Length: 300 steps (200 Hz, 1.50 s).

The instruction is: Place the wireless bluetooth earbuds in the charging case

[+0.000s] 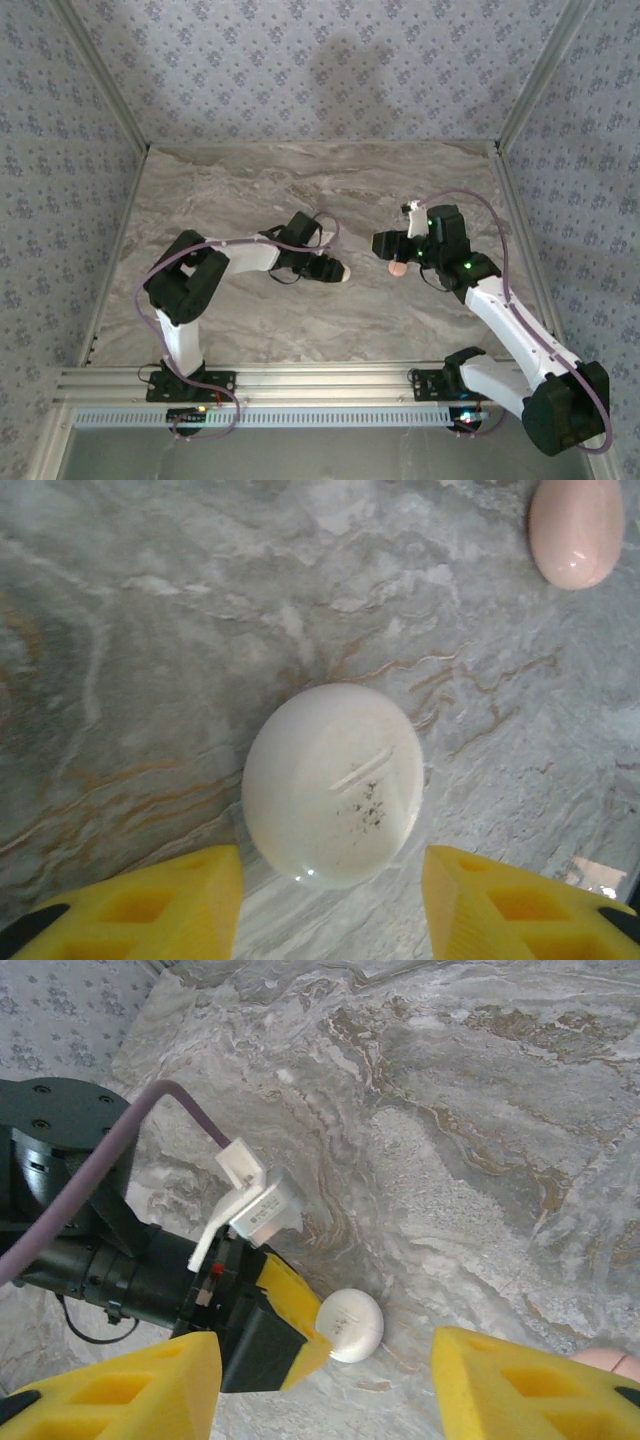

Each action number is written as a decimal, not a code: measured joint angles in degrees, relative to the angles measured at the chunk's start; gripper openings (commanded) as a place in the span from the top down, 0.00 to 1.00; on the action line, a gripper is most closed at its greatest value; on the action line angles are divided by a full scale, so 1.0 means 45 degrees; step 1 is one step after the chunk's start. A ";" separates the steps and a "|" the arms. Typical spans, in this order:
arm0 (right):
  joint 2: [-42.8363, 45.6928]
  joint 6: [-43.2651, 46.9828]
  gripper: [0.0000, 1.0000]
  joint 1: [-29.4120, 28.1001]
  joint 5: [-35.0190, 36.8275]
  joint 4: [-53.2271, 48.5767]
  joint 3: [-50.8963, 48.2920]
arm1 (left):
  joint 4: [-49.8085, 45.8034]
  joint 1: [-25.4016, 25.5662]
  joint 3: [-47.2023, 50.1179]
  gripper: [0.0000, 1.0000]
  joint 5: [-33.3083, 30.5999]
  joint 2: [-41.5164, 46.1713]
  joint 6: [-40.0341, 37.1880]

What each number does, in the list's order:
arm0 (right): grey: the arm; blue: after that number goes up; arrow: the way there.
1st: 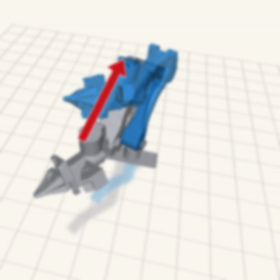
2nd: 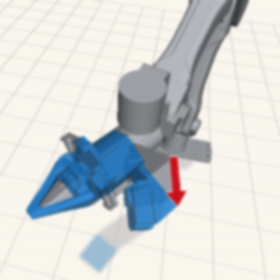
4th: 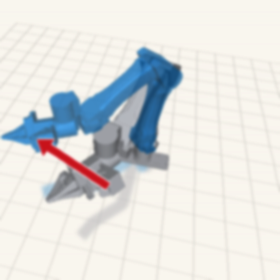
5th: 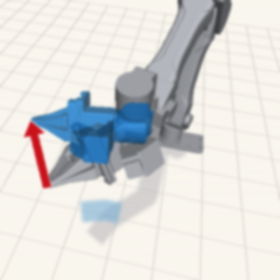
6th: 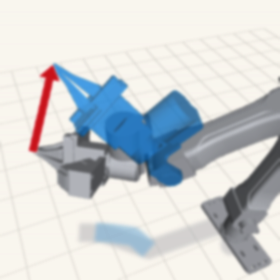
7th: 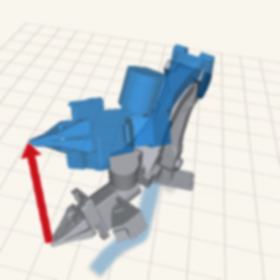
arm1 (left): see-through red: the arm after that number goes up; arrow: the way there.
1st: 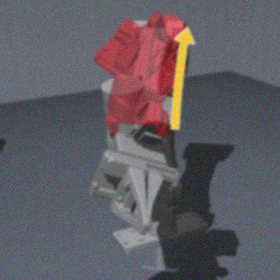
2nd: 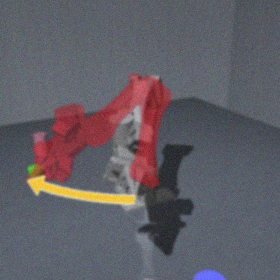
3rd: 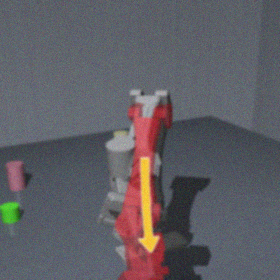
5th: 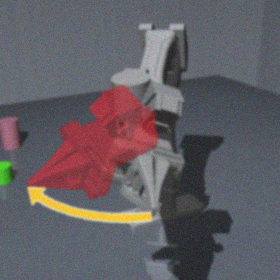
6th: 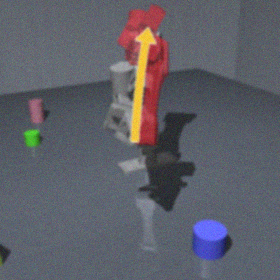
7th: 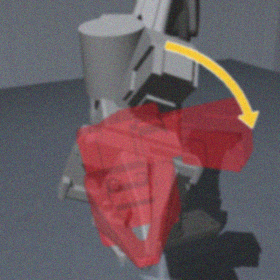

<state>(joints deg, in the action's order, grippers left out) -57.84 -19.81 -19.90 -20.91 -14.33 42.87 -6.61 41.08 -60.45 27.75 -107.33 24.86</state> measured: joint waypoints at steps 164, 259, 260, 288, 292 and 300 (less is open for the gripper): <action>0.1627 0.3657 0.00 0.4172 0.5663 0.5678 -0.6023 | 0.2749 -0.4522 0.8728 0.00 -1.3007 1.2662 -0.2647; -0.3099 0.3614 0.00 0.6091 0.3395 1.0652 -0.6081 | 0.8961 -0.7941 1.1166 0.00 -1.2041 0.9777 -0.4386; -0.3157 0.3614 0.00 0.6091 0.3381 1.0676 -0.6052 | 0.9005 -0.7946 1.1162 0.00 -1.2007 0.9704 -0.4401; -0.4614 0.3837 0.00 0.5892 0.3152 1.1570 -0.5119 | 1.1254 -0.7961 1.0894 0.00 -1.1162 0.7363 -0.4935; -0.4755 0.3861 0.00 0.5877 0.3118 1.1710 -0.5032 | 1.1638 -0.7961 1.0788 0.00 -1.1074 0.6970 -0.5003; -0.5178 0.3949 0.00 0.5843 0.3070 1.2201 -0.4920 | 1.2366 -0.7970 1.0491 0.00 -1.0894 0.6018 -0.5095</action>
<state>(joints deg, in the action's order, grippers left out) -81.14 -2.04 6.39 -7.09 40.58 20.73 49.04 5.21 -13.23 -21.28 -80.25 1.93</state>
